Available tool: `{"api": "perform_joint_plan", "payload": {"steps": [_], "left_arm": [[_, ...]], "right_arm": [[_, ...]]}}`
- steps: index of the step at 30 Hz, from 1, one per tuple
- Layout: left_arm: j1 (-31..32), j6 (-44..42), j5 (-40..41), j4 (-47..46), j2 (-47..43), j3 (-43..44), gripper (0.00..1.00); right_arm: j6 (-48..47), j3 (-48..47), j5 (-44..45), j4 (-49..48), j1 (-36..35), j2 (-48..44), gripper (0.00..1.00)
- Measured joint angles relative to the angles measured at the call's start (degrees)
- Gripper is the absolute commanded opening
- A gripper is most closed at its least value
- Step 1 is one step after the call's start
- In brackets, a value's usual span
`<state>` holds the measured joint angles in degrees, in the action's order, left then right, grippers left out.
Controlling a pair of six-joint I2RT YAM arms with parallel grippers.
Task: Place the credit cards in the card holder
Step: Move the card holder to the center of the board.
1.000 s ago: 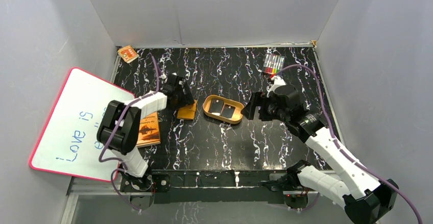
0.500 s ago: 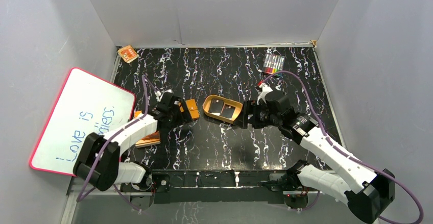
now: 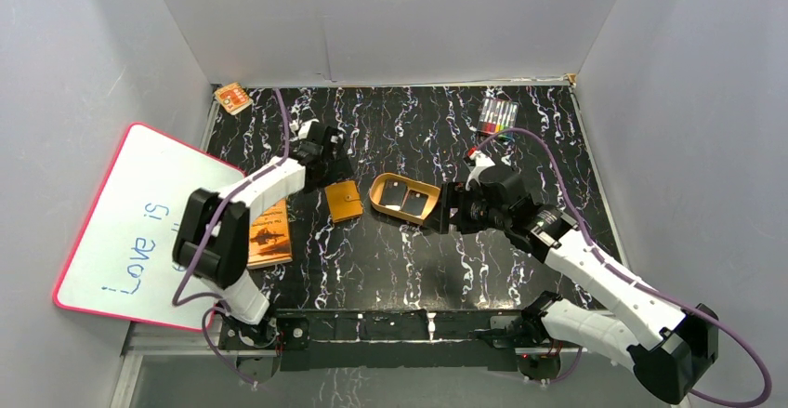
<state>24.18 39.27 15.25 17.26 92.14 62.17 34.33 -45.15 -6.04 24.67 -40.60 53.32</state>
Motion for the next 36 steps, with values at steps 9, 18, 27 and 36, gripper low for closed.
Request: {"api": "perform_joint_plan", "payload": {"steps": [9, 18, 27, 36], "left_arm": [[-4.7, -2.7, 0.4, 1.2, 14.1, 8.4, 0.66], [-4.5, -4.1, -1.5, -0.3, 15.7, 7.3, 0.59], [-3.8, -1.7, -5.9, -6.2, 4.7, -6.9, 0.56], [0.5, 2.3, -9.8, -6.4, -5.7, -17.4, 0.56]], "right_arm": [[0.0, -1.6, 0.0, 0.9, -0.3, 0.4, 0.74], [0.0, -1.6, -0.3, 0.9, -0.4, -1.1, 0.72], [0.0, -1.6, -1.2, 0.7, -2.1, -0.9, 0.69], [2.0, -1.4, 3.0, -0.6, -11.2, 1.6, 0.66]]}}
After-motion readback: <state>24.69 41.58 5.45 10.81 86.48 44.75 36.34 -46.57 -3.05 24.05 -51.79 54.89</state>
